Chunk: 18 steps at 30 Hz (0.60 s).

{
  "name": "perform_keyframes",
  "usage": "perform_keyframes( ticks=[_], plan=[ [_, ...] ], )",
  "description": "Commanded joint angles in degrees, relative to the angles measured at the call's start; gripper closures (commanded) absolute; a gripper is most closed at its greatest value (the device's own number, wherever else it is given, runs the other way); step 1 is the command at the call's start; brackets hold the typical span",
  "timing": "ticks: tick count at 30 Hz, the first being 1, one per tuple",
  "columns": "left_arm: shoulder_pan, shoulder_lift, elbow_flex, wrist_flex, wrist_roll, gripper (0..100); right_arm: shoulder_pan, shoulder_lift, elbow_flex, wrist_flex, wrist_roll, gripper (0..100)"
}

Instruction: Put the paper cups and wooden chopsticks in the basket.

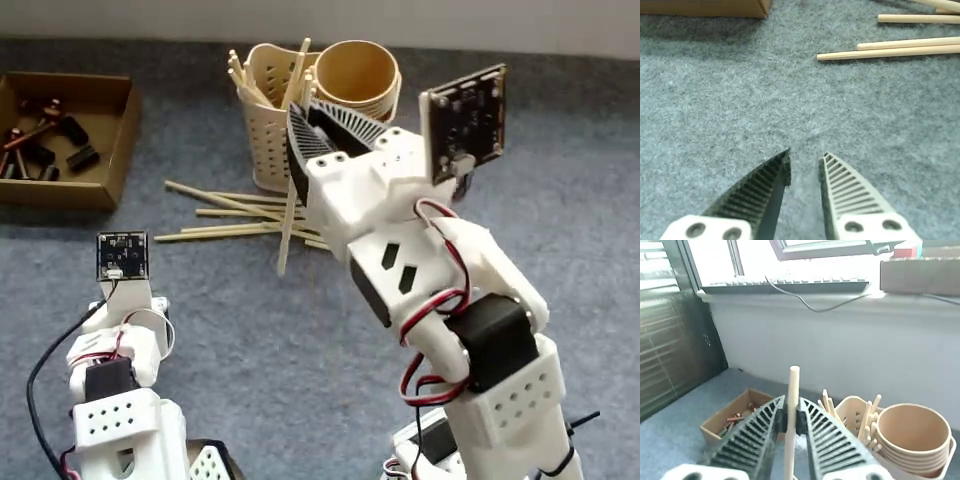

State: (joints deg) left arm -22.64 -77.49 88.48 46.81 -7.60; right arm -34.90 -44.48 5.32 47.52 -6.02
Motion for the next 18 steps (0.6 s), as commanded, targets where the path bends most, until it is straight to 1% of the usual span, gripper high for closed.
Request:
perform_keyframes(
  ticks=[1, 11, 18],
  plan=[
    [-0.48, -0.48, -0.22, -0.97, -0.26, 90, -0.48, -1.98, -0.57, -5.58, -0.09, 99.3],
    [-0.48, -0.48, -0.13, -0.97, -0.26, 90, -0.48, -3.38, -0.22, -17.1, -0.09, 99.3],
    [-0.48, -0.48, -0.13, -0.97, -0.26, 90, -0.22, -3.03, -0.13, -18.24, 0.0, 99.3]
  ],
)
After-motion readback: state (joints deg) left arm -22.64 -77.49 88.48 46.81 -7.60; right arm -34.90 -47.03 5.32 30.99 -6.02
